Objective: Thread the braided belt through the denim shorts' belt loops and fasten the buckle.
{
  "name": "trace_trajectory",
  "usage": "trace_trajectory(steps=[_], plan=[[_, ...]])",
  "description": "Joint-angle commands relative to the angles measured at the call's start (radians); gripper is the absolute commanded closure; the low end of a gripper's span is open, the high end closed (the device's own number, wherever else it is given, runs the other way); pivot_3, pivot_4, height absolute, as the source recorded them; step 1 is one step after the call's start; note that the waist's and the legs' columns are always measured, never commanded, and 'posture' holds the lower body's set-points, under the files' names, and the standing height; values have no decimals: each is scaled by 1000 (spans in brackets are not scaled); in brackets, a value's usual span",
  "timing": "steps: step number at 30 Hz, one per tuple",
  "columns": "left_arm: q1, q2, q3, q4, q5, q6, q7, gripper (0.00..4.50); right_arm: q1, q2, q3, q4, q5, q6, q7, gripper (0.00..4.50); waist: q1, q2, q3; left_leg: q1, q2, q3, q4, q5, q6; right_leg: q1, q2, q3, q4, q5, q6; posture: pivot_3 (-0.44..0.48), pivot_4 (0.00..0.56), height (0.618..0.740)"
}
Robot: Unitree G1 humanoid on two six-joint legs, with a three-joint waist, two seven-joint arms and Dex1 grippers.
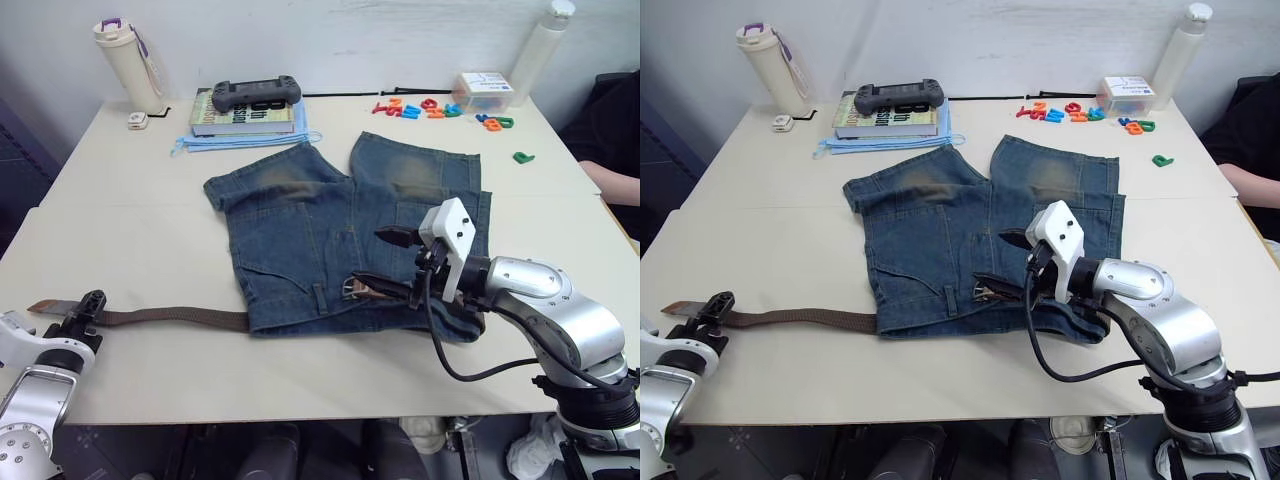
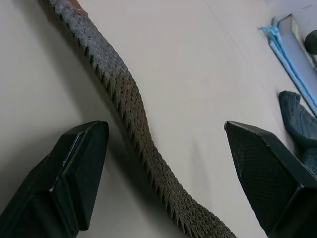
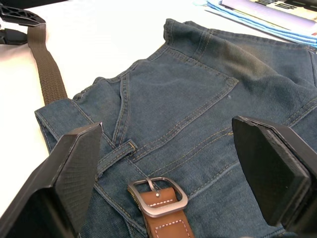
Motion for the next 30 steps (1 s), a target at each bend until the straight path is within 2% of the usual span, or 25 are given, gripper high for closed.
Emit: trace_trajectory(steps=[1,3,9,12,17,21,23,25,27,30], plan=[[24,-20,-19,17,14,1,22,911,-16,4,-26,-37,8,-17,-9,0,0,1,1,0,0,0,0,0,0,0,0,0,0,0,0,0,150,707],[21,-23,-18,20,17,-10,26,1661,-17,6,-28,-37,10,-15,-13,0,0,2,1,0,0,0,0,0,0,0,0,0,0,0,0,0,150,707],[2,19,-63,22,85,-15,-4,4400,-22,7,-27,-31,8,-15,-20,0,5,2,1,0,0,0,0,0,0,0,0,0,0,0,0,0,150,707],[-14,60,-109,7,170,-41,-50,4465,-22,7,-28,-28,4,-14,-27,0,5,2,1,0,0,0,0,0,0,0,0,0,0,0,0,0,150,707],[-33,150,-213,-64,442,-186,-139,4465,-14,14,-27,-44,9,-3,-50,0,1,1,2,-1,0,0,-1,0,0,0,0,0,-1,0,0,0,150,707],[-11,337,-390,-130,826,-382,-261,4465,-20,52,-46,-65,49,36,-97,0,-5,-2,4,-1,2,1,-3,-1,0,-1,1,0,-3,0,0,0,150,707],[-17,471,-538,-154,1071,-505,-319,4465,-35,114,-65,-81,104,89,-161,0,-5,-1,4,-1,3,2,-6,-1,-1,-2,1,1,-4,-1,-1,0,150,707],[-57,538,-658,-160,1254,-577,-335,4465,-51,180,-80,-95,162,150,-227,0,-4,1,5,0,3,3,-10,-1,0,-3,1,2,-5,-1,-2,0,150,707],[-106,541,-746,-161,1377,-613,-339,4465,-60,237,-88,-108,215,206,-284,0,-5,4,5,1,2,4,-13,0,1,-3,1,2,-7,-1,-1,0,150,707],[-174,498,-880,-166,1544,-641,-355,4465,-62,340,-111,-116,314,287,-397,0,-11,4,5,-1,4,4,-15,0,1,-6,1,1,-8,-1,-1,0,150,707]])
